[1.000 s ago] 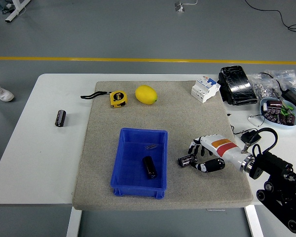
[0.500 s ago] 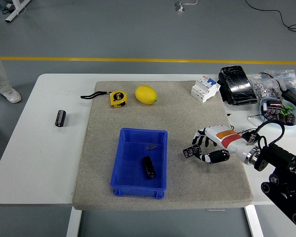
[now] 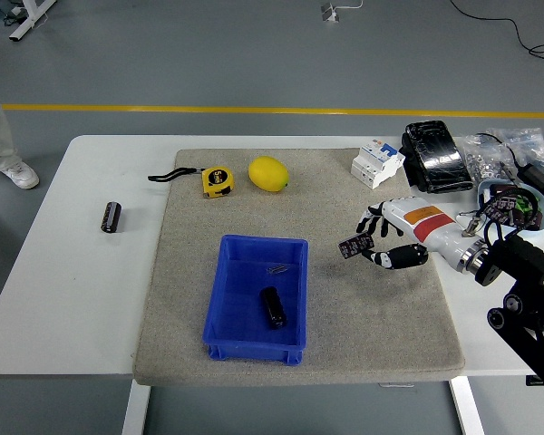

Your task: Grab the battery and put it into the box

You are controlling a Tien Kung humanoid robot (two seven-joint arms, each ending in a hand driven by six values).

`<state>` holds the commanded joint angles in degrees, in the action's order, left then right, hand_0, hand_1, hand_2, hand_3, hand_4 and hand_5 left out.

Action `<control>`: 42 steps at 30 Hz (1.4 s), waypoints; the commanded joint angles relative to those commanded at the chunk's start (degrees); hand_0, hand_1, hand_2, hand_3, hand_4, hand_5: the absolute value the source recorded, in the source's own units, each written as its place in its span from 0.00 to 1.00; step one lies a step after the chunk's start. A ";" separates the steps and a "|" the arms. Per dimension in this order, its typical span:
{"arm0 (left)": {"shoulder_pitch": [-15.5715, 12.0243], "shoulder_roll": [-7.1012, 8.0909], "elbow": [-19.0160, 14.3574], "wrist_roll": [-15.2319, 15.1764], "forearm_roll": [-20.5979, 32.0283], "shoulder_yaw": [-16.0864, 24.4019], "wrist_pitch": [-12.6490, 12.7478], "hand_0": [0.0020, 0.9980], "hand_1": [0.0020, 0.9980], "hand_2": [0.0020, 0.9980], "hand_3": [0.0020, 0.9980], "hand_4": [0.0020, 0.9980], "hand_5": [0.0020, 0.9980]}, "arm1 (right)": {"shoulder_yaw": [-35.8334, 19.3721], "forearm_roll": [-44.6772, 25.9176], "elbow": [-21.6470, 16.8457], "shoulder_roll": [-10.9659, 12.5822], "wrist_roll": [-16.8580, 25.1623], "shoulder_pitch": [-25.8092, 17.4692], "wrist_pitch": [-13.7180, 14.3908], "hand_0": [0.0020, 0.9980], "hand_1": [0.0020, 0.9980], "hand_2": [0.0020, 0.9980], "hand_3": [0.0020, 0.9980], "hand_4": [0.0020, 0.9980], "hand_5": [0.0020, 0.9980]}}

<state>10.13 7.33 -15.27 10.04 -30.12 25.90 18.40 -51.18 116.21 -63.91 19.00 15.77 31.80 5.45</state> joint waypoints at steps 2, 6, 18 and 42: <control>0.01 0.06 0.01 -0.02 0.02 -0.02 0.00 0.73 0.67 0.70 0.62 0.66 0.63 | -0.28 0.17 -0.89 -0.17 -0.11 0.34 -0.09 0.26 0.40 0.46 0.45 0.74 0.13; 0.02 0.16 0.04 0.00 -0.10 0.06 0.03 0.73 0.67 0.70 0.62 0.66 0.63 | 0.02 0.18 -3.18 -0.86 -0.36 1.13 -0.27 0.26 0.40 0.47 0.45 0.74 0.12; 0.16 0.39 0.07 -0.05 -0.06 0.08 0.07 0.73 0.67 0.70 0.62 0.66 0.63 | 6.80 0.20 -9.63 -3.62 -1.61 3.85 -1.61 0.28 0.40 0.47 0.45 0.74 0.13; 0.25 0.60 0.02 0.26 -0.97 0.59 0.13 0.73 0.66 0.70 0.62 0.66 0.63 | 15.68 1.32 -10.87 -5.14 -2.96 7.31 -4.52 0.34 0.47 0.78 0.90 0.84 0.19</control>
<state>10.38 7.93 -15.25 10.30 -31.09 26.49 18.52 -35.50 117.53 -74.78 13.86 12.81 39.12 0.93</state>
